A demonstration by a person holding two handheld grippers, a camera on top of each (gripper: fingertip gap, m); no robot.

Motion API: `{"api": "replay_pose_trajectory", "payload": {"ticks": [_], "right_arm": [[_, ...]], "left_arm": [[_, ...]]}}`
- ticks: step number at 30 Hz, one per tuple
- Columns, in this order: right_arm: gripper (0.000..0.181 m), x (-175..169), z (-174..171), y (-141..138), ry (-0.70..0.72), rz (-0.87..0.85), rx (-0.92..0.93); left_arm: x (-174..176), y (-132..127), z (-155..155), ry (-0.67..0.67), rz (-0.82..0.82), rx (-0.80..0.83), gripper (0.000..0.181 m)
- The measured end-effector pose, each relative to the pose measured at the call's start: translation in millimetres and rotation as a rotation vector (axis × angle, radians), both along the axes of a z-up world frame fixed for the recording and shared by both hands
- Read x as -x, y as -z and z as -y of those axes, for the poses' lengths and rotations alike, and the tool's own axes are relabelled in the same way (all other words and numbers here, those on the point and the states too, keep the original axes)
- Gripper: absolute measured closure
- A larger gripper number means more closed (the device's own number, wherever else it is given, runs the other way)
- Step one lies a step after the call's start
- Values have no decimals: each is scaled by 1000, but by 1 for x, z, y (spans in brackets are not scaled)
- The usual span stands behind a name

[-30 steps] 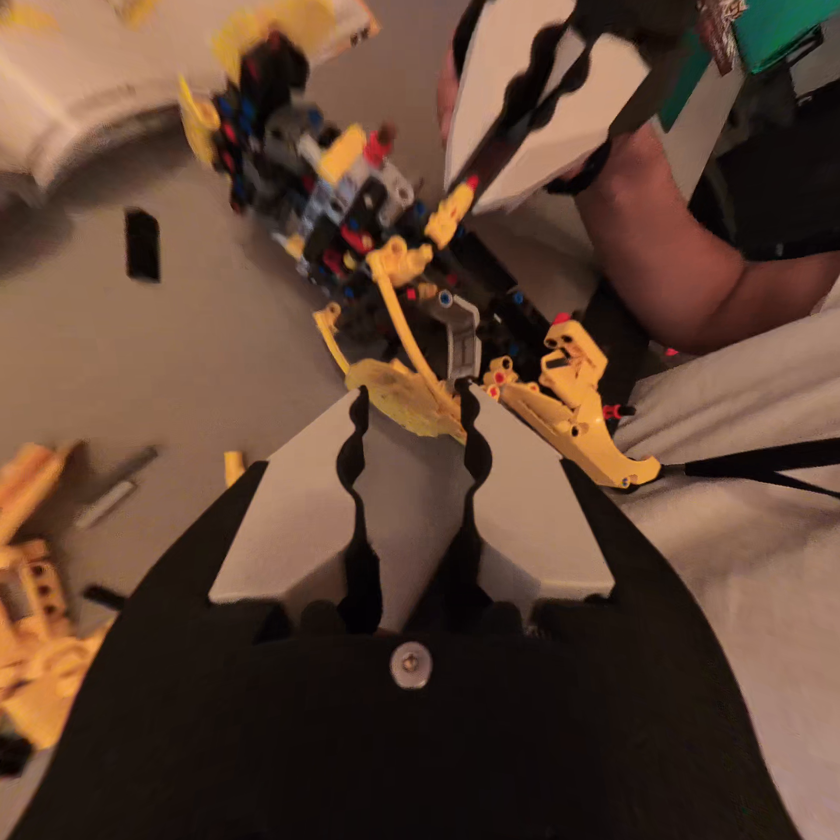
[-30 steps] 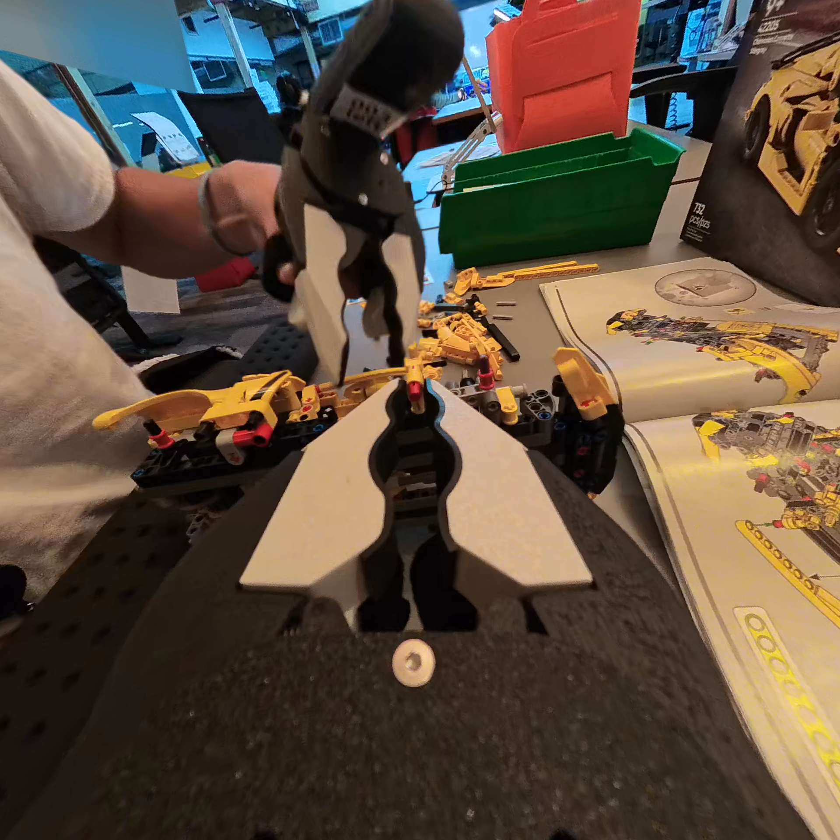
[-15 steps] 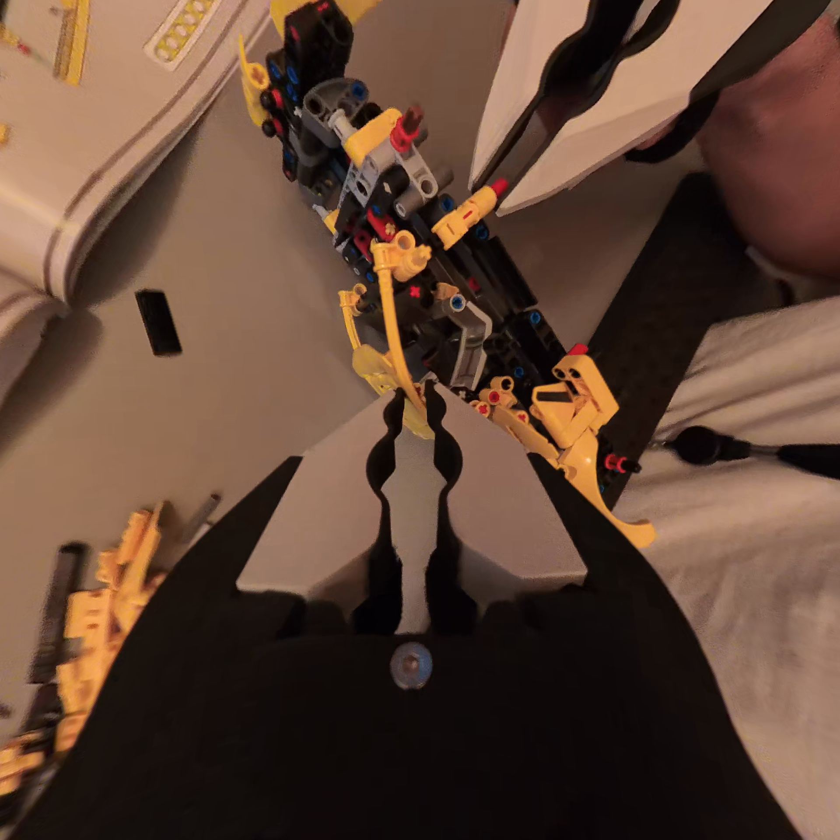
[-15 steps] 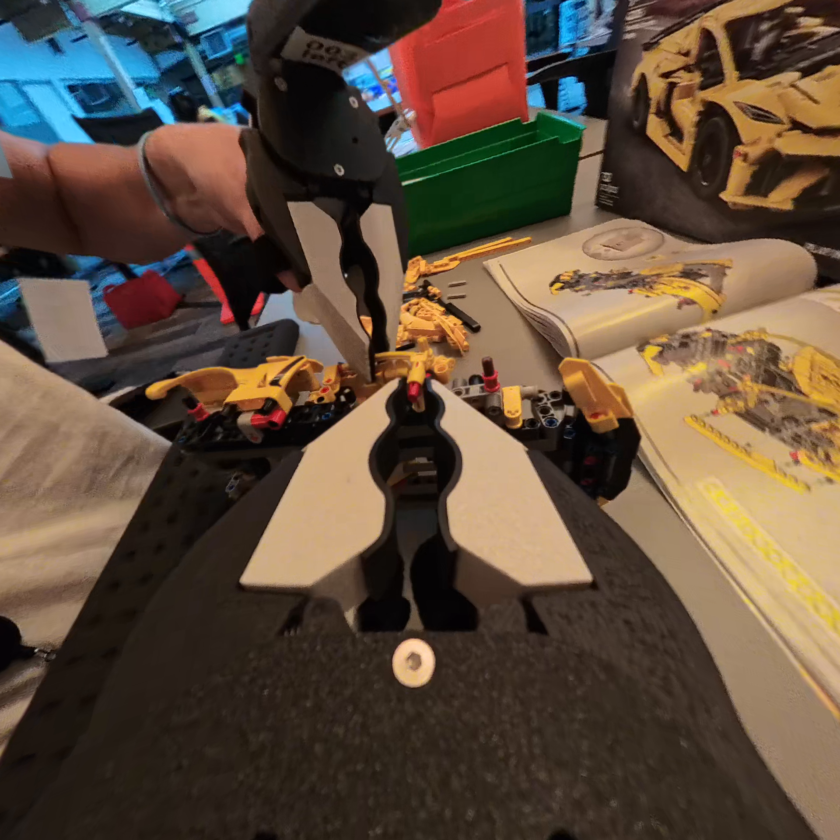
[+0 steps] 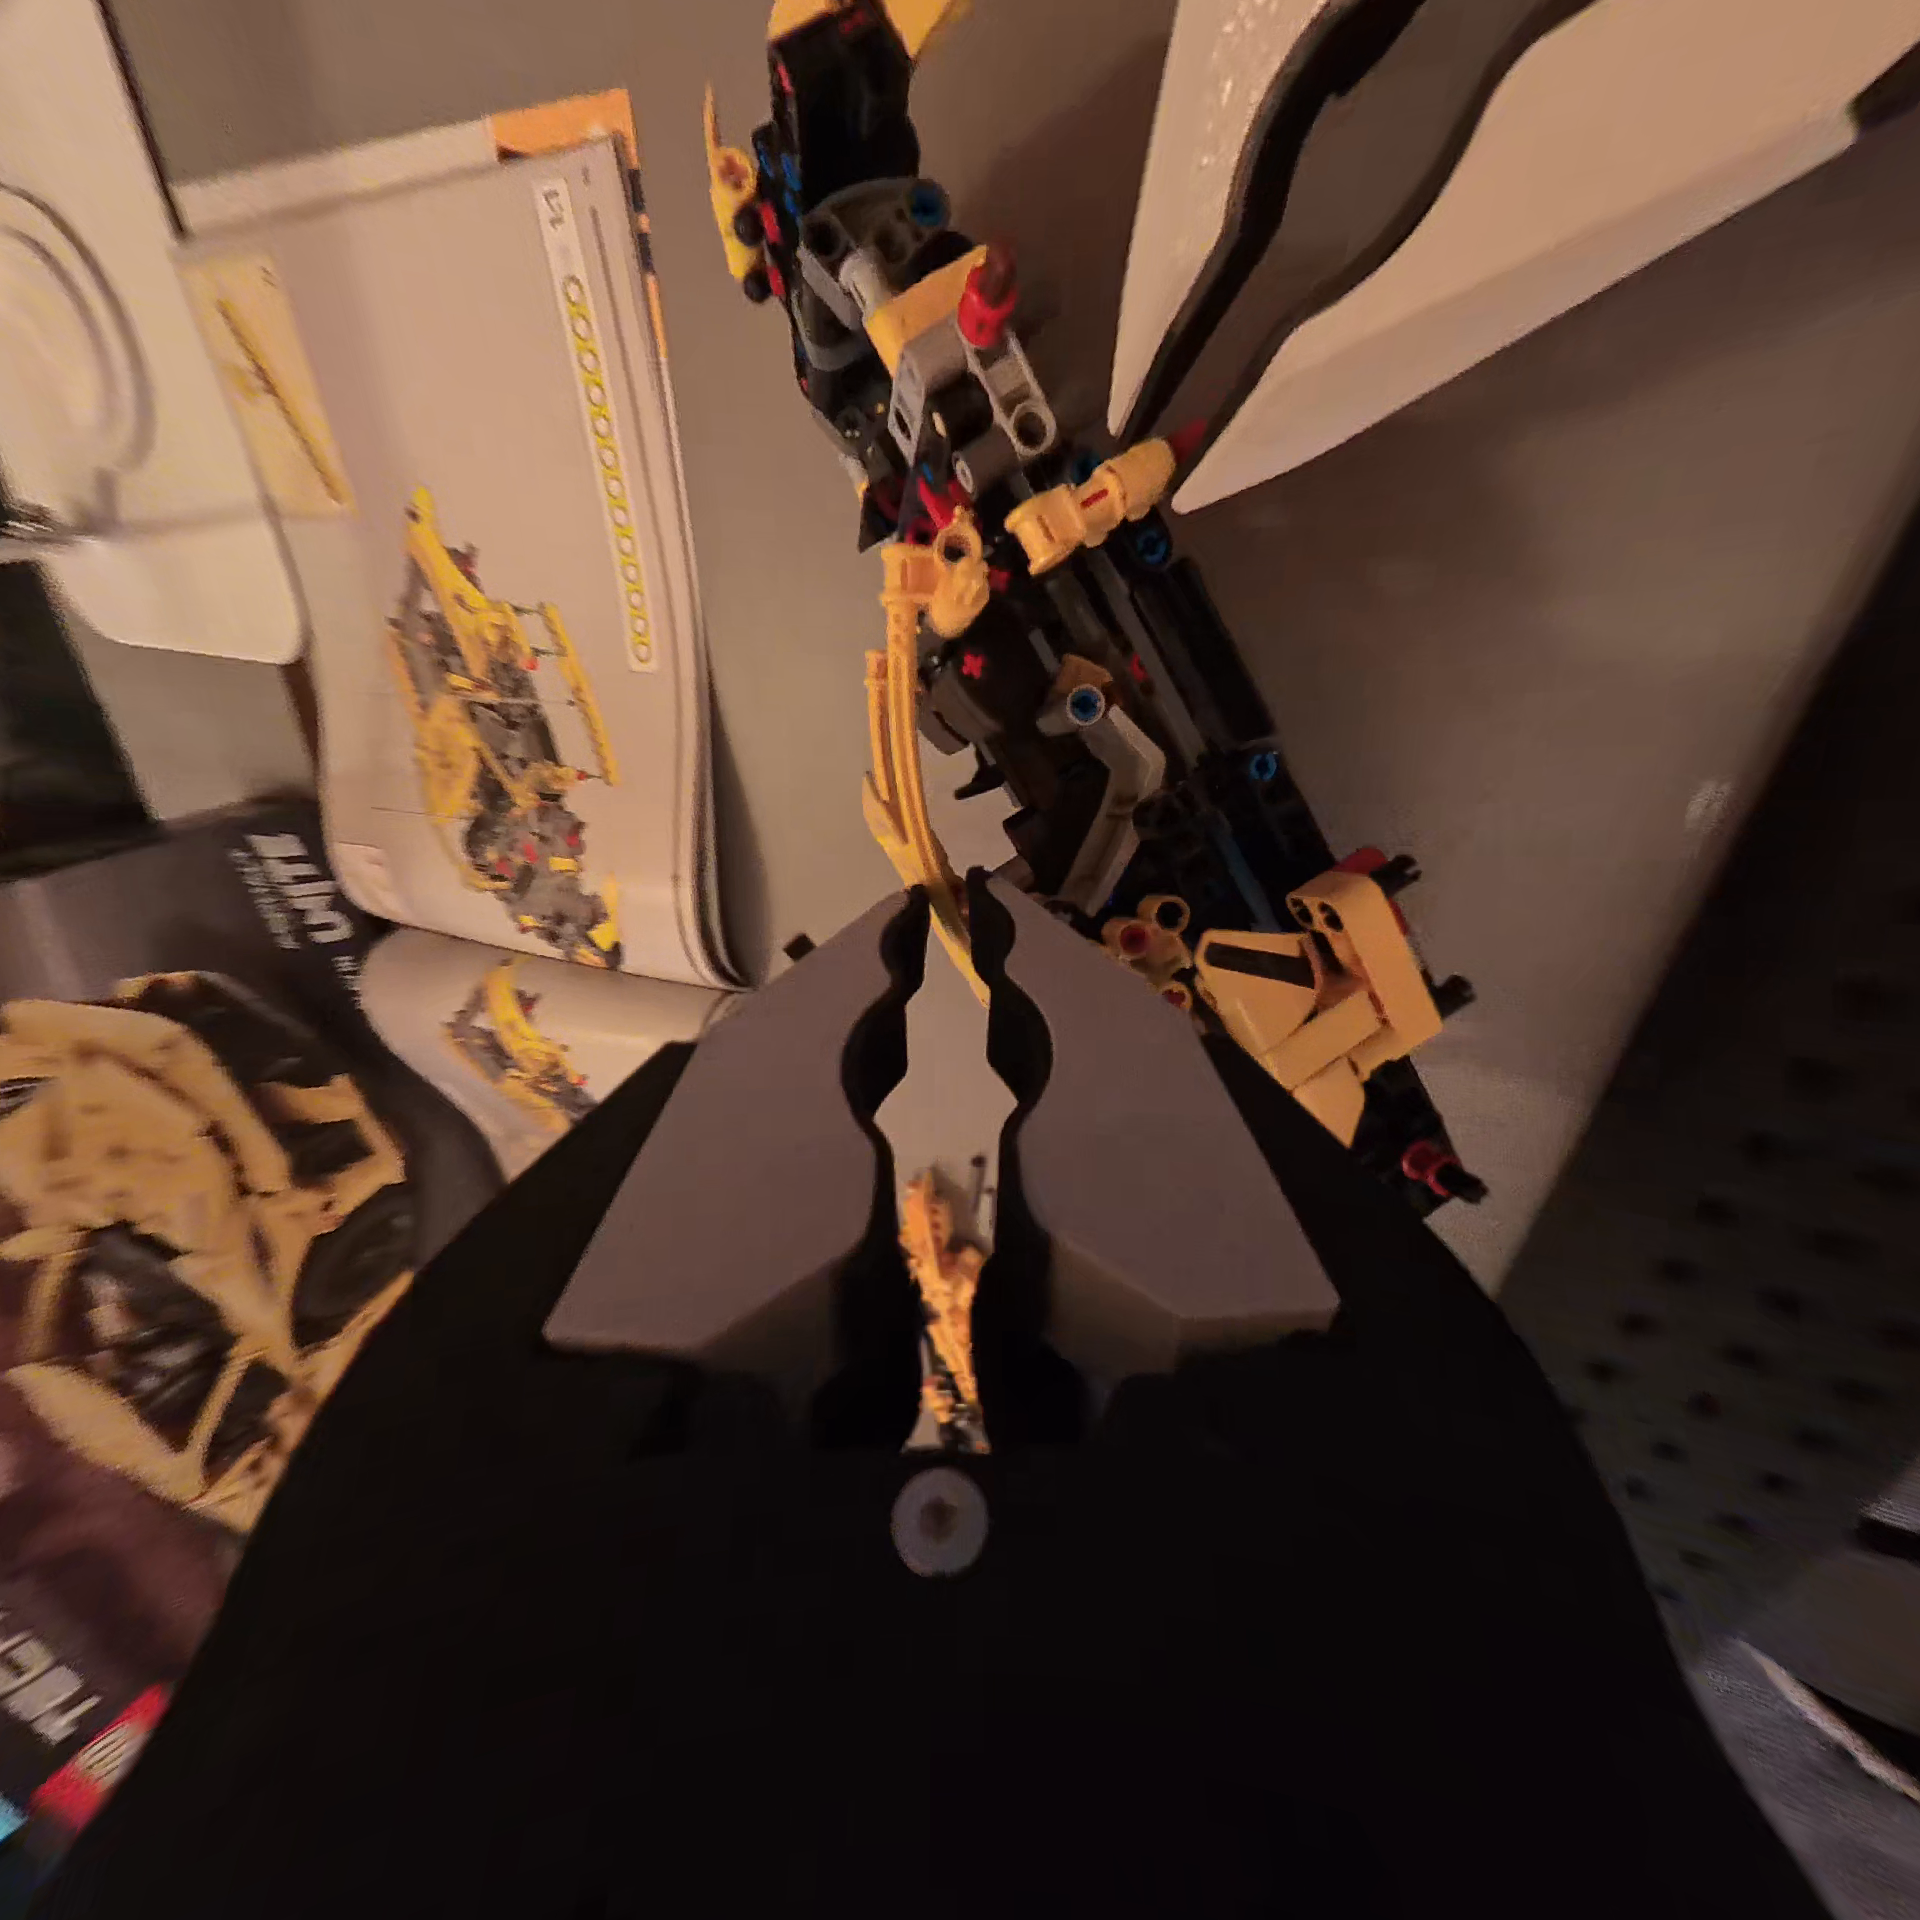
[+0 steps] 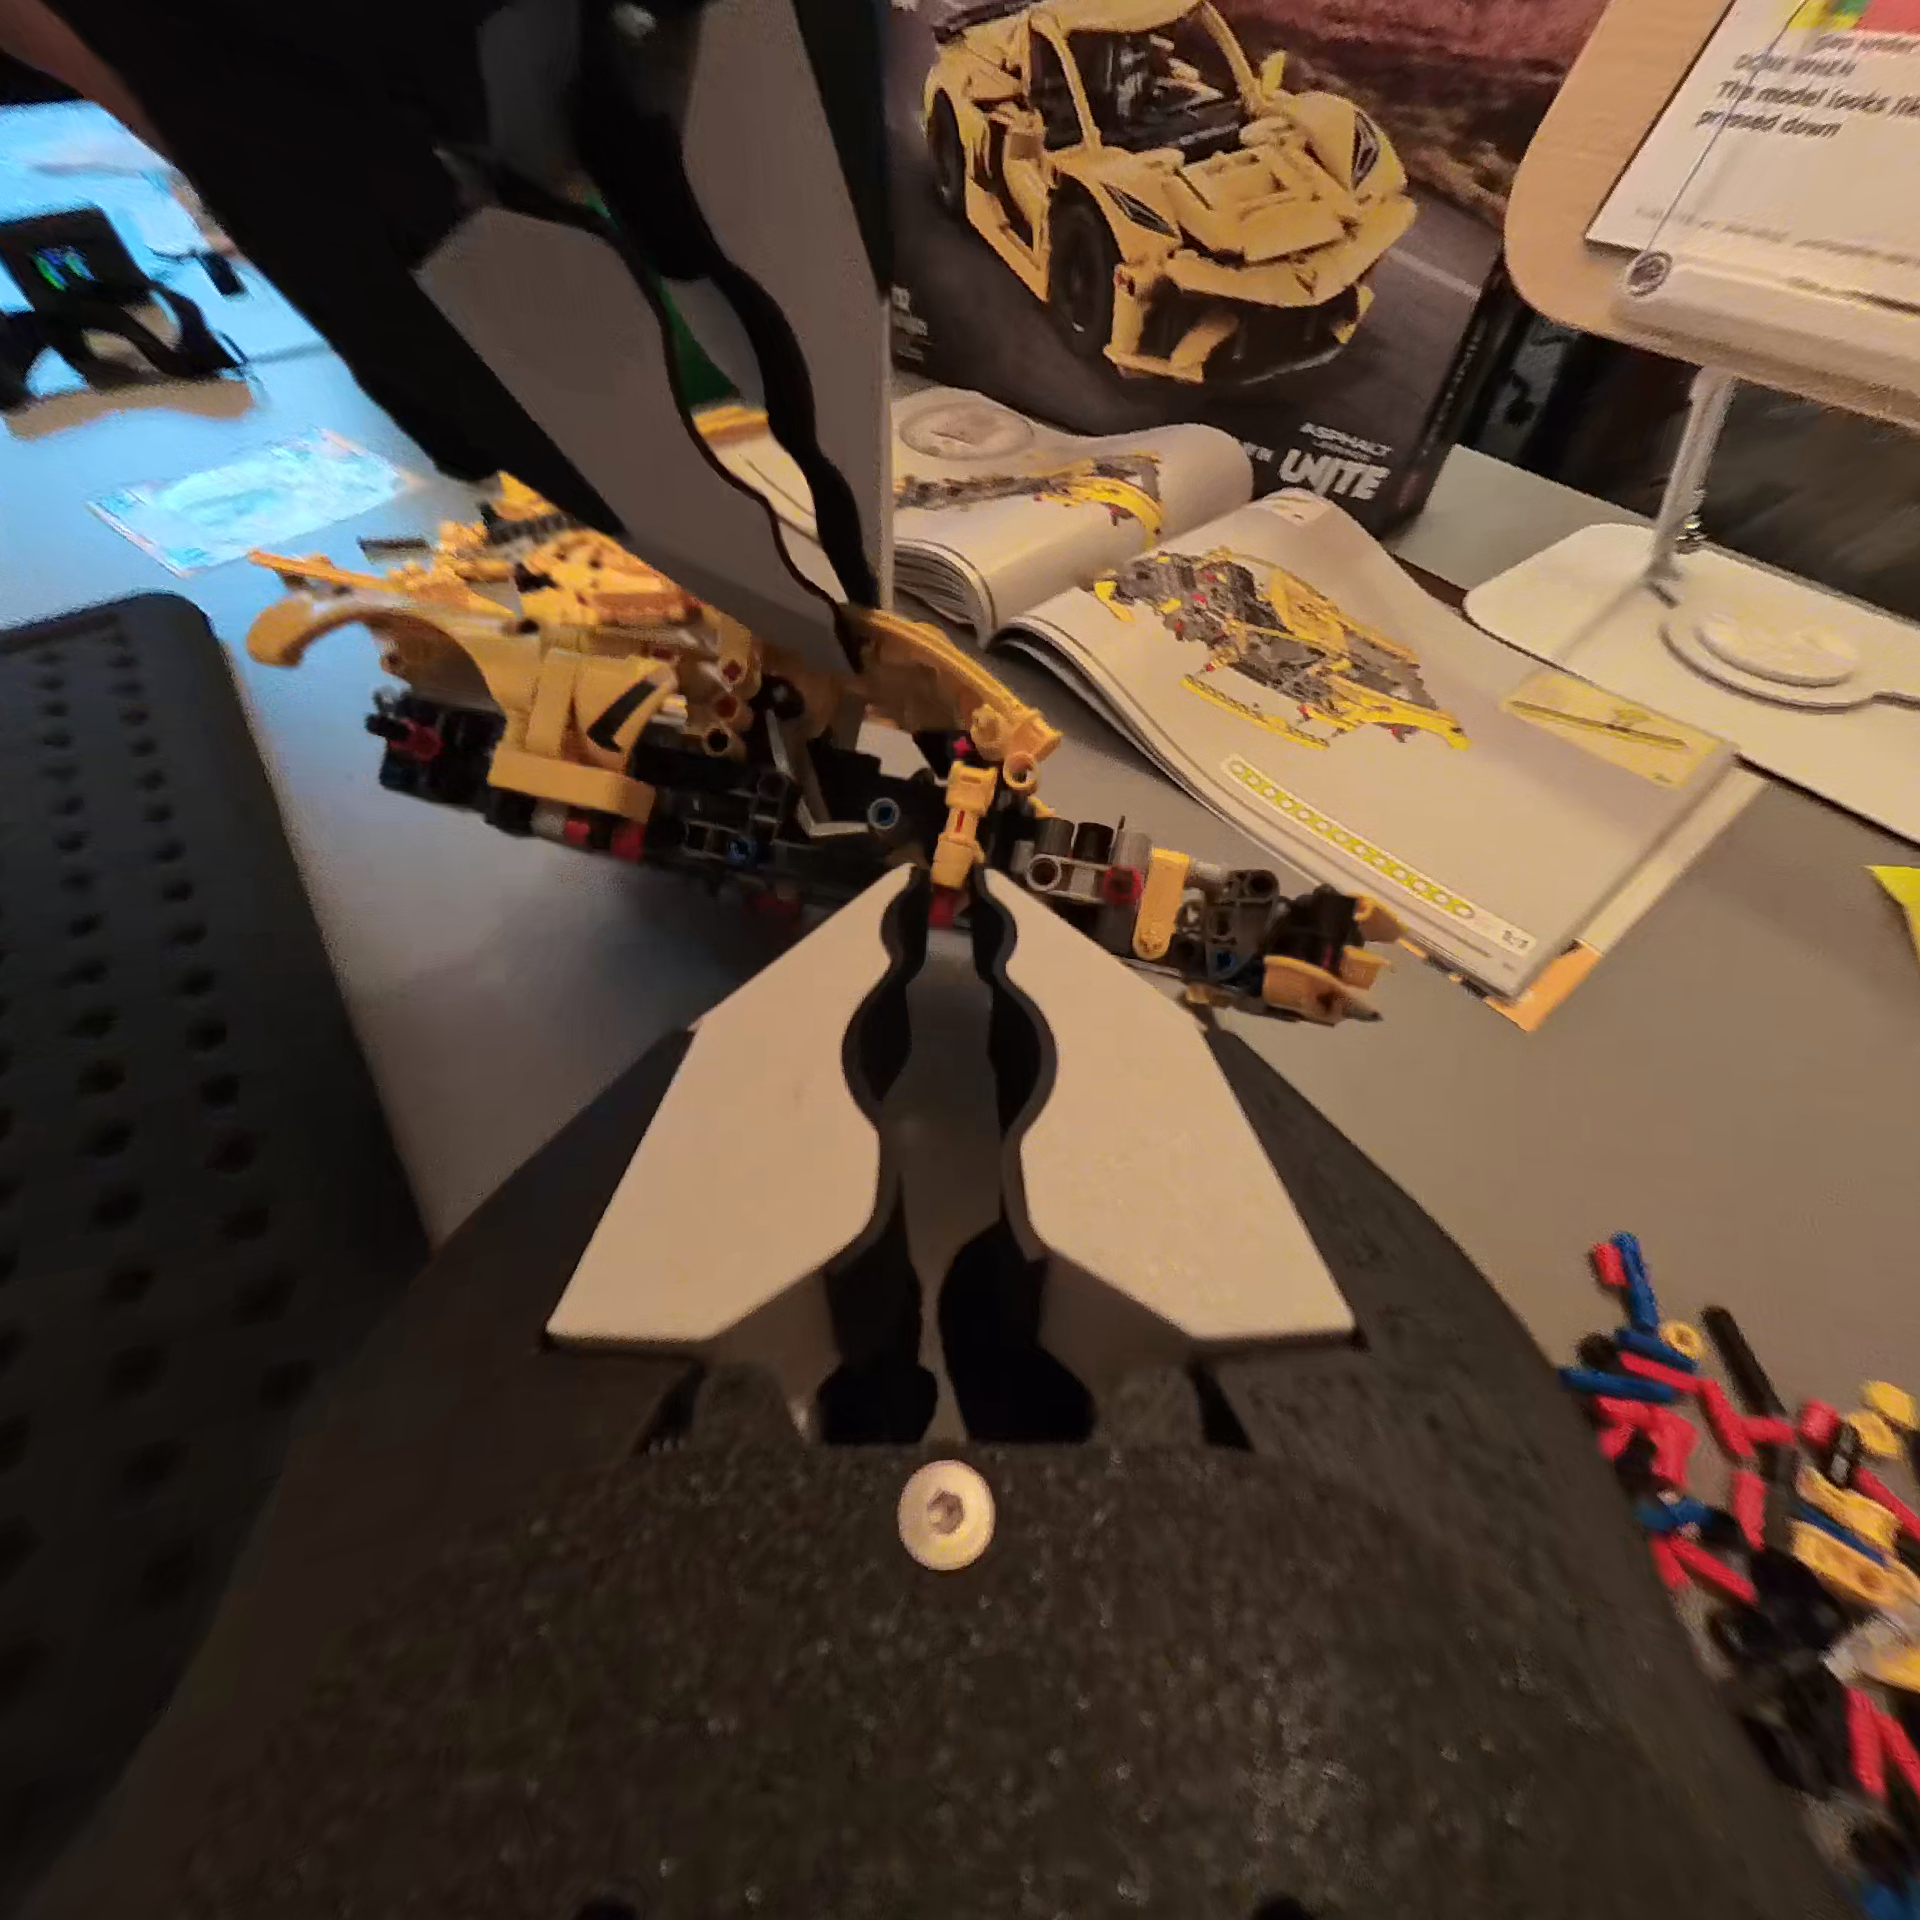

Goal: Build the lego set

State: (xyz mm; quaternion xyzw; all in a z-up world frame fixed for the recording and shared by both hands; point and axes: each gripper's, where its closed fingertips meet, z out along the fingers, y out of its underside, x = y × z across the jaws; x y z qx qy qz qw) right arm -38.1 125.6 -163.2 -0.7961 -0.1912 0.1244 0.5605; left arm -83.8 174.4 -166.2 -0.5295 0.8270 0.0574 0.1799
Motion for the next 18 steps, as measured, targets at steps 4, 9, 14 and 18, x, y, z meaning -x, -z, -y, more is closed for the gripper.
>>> {"api": "replay_pose_trajectory", "payload": {"ticks": [4,9,14,18], "right_arm": [[174,2,14,7,-18,49,-3],[157,-6,31,-1,-62,-178,24],[155,-48,26,-4,24,-333,6],[154,-67,18,-2,88,-425,-6]], "left_arm": [[-3,0,9,60,47,-181,174],[-2,6,27,131,89,-336,174],[3,18,31,209,134,-511,174],[4,26,22,265,186,-633,174]]}}
